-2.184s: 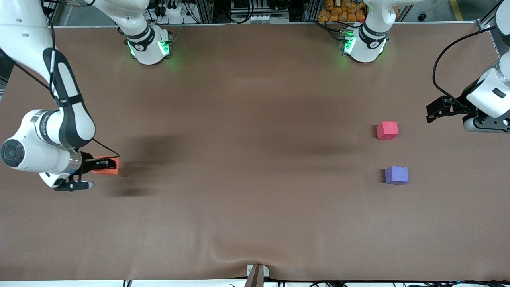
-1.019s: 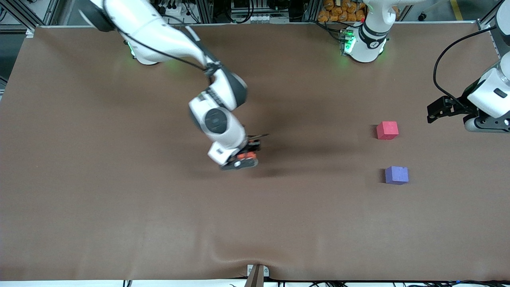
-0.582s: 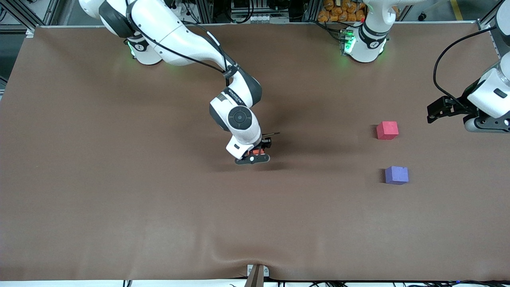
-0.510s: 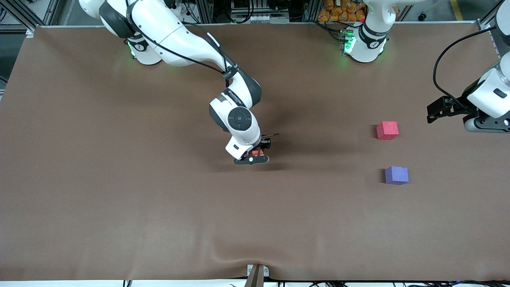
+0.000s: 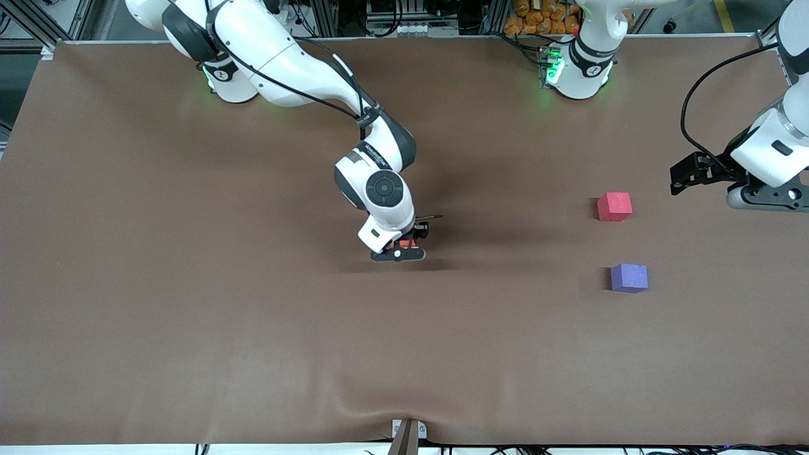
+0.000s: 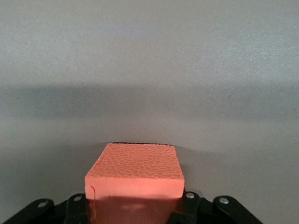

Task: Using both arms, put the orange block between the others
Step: 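Carry the orange cube with the right gripper toward the table middle, then set the orange cube down and open the right gripper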

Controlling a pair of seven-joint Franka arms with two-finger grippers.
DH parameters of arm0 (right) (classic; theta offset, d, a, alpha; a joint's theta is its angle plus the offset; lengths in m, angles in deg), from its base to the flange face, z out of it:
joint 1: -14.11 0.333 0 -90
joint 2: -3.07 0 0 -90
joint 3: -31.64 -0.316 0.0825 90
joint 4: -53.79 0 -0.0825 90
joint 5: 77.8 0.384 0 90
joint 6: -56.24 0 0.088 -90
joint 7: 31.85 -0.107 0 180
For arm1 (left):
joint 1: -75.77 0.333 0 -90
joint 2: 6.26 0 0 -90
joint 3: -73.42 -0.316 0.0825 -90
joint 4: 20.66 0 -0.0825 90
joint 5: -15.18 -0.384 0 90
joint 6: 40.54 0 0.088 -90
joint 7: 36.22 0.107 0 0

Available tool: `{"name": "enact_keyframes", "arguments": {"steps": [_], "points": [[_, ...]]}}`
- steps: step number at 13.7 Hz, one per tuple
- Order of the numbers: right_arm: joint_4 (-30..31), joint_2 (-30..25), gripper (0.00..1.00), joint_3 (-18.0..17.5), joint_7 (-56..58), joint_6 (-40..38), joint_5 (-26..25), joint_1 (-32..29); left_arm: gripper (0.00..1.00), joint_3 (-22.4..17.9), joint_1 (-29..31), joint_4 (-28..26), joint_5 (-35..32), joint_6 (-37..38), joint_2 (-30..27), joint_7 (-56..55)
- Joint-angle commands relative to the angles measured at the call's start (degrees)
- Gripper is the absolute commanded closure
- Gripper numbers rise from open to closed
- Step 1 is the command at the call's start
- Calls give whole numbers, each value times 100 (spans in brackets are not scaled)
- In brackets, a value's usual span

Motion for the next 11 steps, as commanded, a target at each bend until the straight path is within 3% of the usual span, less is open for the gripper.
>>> {"name": "enact_keyframes", "arguments": {"steps": [1,3,11], "points": [[-233,126,0,102,-139,-98,-329,144,0,0,-9,86,100,101,42,83],[-233,91,0,93,-139,-151,-594,188,0,1,-1,95,109,101,42,100],[-417,-673,0,84,-43,-1407,-480,-197,0,115,-71,104,100,101,41,-5]]}}
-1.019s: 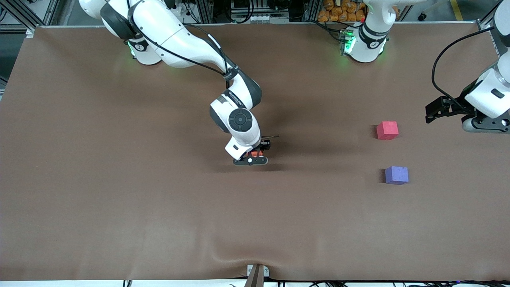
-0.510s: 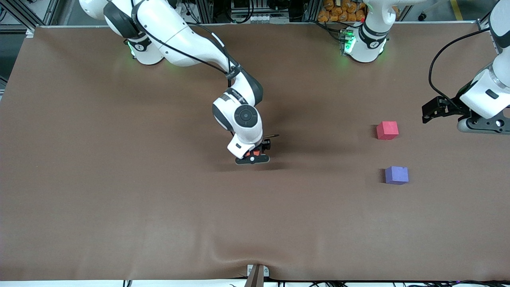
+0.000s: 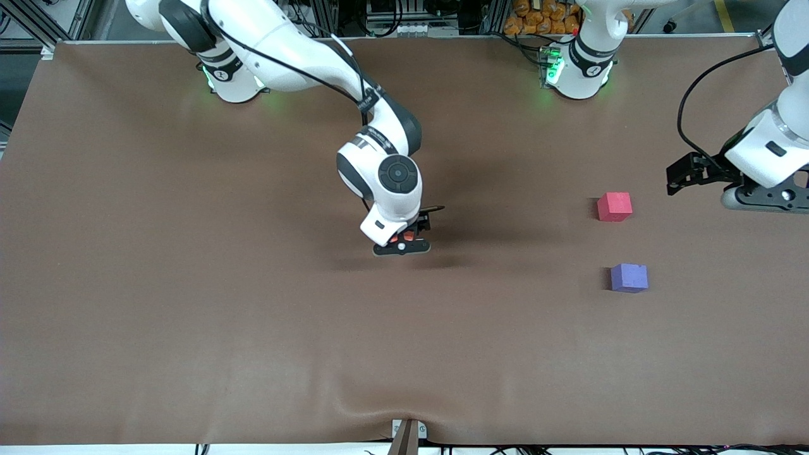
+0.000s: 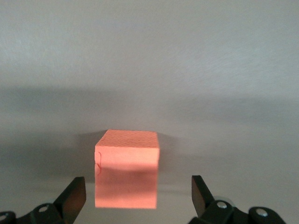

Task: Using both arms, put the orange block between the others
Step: 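Set the orange cube down and open the right gripper, then grasp the orange cube with the left gripper while the right gripper withdraws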

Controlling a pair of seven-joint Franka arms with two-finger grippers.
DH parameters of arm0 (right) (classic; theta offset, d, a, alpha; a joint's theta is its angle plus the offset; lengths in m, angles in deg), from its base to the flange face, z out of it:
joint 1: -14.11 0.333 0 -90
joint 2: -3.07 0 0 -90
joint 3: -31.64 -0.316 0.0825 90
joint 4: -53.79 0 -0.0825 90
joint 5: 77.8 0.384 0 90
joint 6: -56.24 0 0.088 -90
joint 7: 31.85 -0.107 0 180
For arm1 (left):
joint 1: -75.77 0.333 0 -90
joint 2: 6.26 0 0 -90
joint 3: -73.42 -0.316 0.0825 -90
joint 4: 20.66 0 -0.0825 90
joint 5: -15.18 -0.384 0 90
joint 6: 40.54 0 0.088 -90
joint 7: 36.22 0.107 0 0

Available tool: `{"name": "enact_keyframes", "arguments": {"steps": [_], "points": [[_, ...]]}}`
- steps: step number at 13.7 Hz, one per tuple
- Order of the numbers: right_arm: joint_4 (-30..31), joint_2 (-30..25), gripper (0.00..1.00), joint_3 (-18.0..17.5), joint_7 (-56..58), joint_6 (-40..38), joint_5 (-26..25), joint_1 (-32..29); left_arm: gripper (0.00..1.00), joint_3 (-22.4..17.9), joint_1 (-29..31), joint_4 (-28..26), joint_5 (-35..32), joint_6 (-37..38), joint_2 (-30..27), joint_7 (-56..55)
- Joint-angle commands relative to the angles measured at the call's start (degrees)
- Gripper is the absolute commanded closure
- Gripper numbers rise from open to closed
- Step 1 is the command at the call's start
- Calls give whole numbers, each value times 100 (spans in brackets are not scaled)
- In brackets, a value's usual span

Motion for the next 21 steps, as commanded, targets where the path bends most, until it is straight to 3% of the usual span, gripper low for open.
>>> {"name": "enact_keyframes", "arguments": {"steps": [1,5,9,16,21], "points": [[24,-248,0,-56,67,-219,-14,-525,0,39,-42,112,92,91,47,-5],[-63,-222,0,-22,1207,-176,-67,-1632,0,39,1,112,135,21,223,13],[-170,-143,0,-13,2297,53,-58,-2670,0,48,-68,147,627,-40,495,-320],[50,182,0,-4,3697,1256,-120,-3823,0,118,-1649,1315,128,-181,1830,-2271],[50,411,0,-4,3724,1942,-611,-4236,0,118,-2414,1457,118,-884,2367,-3000]]}}
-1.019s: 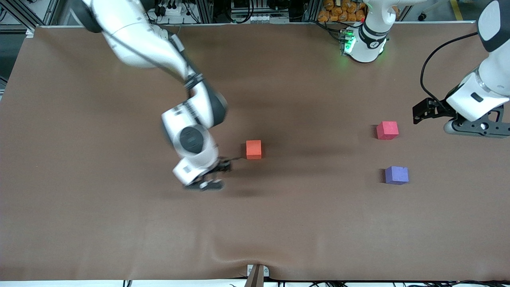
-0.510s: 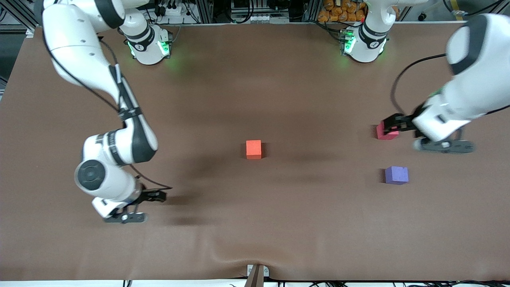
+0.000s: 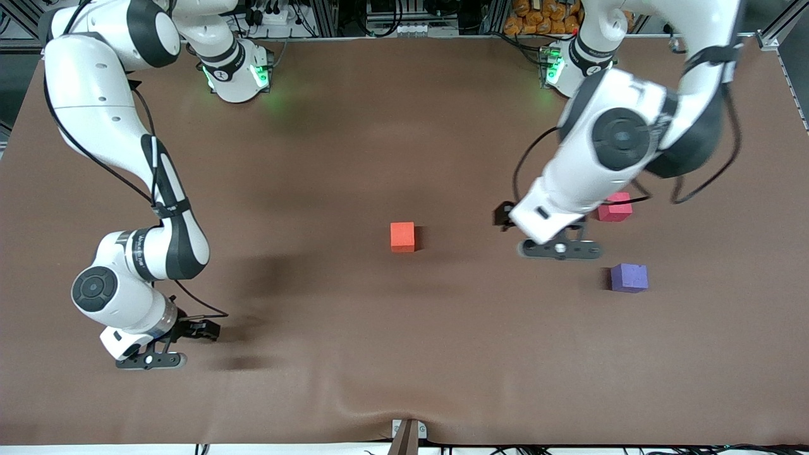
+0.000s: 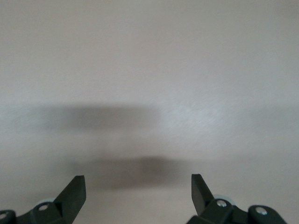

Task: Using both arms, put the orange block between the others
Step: 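Grasp the orange cube with the left gripper while the right gripper withdraws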

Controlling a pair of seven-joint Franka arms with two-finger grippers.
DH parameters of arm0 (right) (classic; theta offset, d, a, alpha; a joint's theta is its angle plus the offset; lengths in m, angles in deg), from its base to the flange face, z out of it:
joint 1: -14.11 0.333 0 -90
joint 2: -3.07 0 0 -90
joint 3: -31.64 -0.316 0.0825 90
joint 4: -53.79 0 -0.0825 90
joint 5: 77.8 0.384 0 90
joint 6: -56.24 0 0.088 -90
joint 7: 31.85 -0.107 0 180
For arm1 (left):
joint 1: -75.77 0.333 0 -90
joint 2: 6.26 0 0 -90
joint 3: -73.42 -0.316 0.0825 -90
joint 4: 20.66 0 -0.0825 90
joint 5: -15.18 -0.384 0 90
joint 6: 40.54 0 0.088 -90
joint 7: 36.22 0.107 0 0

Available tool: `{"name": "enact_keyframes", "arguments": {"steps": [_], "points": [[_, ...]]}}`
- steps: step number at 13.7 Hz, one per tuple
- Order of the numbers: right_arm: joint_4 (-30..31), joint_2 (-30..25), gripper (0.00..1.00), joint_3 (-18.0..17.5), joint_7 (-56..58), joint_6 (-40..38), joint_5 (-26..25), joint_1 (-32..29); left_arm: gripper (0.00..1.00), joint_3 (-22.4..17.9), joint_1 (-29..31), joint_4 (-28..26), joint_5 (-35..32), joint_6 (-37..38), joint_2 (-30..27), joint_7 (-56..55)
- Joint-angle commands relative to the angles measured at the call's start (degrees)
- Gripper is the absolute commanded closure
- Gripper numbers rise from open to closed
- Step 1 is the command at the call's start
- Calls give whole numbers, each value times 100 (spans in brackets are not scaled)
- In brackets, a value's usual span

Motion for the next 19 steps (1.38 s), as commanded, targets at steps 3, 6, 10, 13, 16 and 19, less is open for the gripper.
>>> {"name": "enact_keyframes", "arguments": {"steps": [3,6,10,13,16,19], "points": [[41,25,0,-121,18,227,-287,-413,0,-47,-558,288,-136,-669,621,-595],[514,-290,0,-139,70,183,-278,-545,0,-56,-813,507,-136,-1135,1034,-691],[1875,-1571,0,-148,202,26,-269,-677,0,-179,-1296,728,-154,-1521,1641,-1228],[1993,-2416,0,-165,211,-1289,-226,-686,0,-363,-1744,728,-154,-2013,2062,-1701],[1897,-3207,0,-183,202,-2511,2,-643,0,-505,-1956,719,-145,-2226,2353,-1930],[1406,-3622,0,-183,202,-3995,704,-668,0,-478,-1991,701,-136,-2244,2450,-2080]]}}
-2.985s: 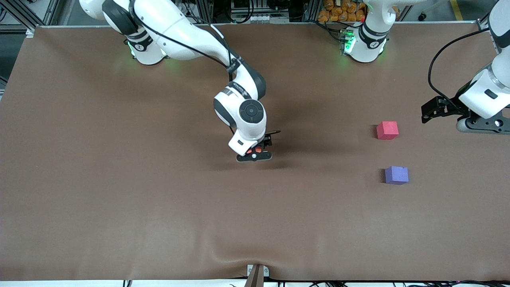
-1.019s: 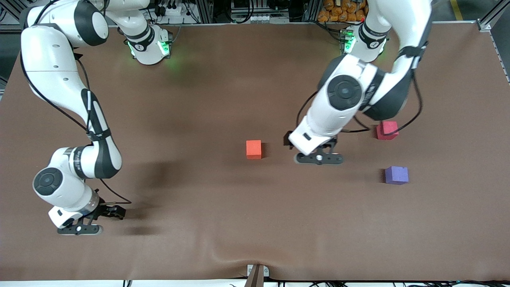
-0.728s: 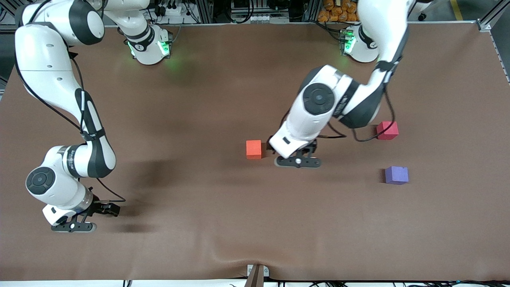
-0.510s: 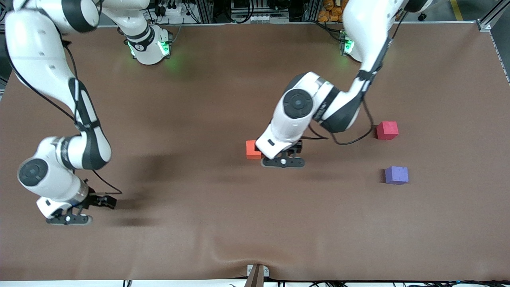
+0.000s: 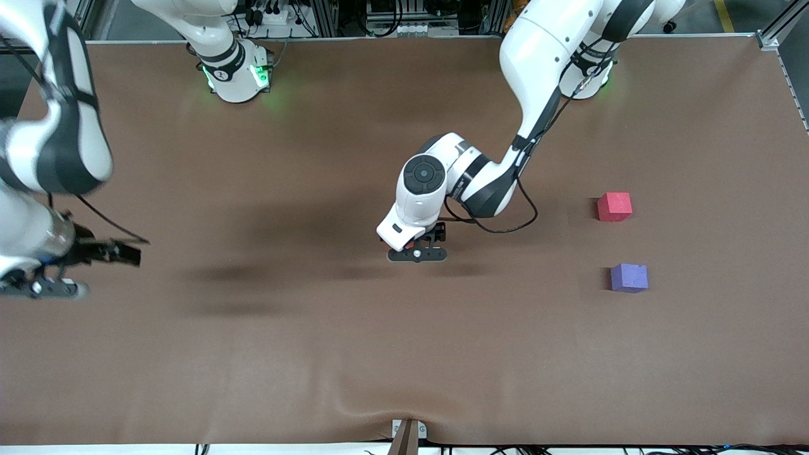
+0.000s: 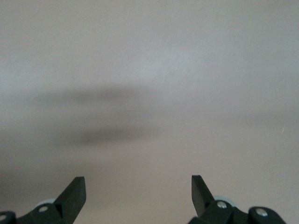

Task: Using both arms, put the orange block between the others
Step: 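Grasp the orange cube with the left gripper while the right gripper withdraws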

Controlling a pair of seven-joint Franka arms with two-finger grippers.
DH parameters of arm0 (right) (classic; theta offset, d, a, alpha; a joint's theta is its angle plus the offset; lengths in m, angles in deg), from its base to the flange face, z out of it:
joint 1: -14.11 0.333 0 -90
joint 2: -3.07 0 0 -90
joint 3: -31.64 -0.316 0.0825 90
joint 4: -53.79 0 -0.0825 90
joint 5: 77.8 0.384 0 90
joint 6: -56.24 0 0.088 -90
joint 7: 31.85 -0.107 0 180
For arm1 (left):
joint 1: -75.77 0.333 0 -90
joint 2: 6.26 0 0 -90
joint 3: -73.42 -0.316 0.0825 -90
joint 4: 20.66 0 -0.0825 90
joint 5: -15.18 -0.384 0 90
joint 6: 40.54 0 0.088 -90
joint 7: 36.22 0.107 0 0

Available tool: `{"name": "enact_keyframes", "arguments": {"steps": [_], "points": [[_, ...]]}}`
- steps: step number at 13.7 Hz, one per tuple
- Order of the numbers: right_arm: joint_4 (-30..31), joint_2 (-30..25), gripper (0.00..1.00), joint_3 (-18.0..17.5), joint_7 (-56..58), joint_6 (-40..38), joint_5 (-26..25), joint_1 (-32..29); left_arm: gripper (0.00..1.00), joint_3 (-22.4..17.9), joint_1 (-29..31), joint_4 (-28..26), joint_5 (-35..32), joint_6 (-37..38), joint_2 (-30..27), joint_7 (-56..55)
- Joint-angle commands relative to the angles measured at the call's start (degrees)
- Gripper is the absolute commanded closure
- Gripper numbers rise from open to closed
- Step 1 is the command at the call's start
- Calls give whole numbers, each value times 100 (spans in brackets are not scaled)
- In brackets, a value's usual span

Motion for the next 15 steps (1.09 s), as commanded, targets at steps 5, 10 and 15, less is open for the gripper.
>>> {"name": "enact_keyframes", "arguments": {"steps": [5,10,15], "points": [[-534,-852,0,-46,362,-1788,721,-119,0,-39,-158,175,-87,-46,180,-327],[-551,-1408,0,1047,628,-2096,606,738,0,-30,-263,175,-87,-582,400,-565],[-578,-1469,0,1361,698,-2140,686,673,0,-39,-369,131,-130,-583,453,-565]]}}
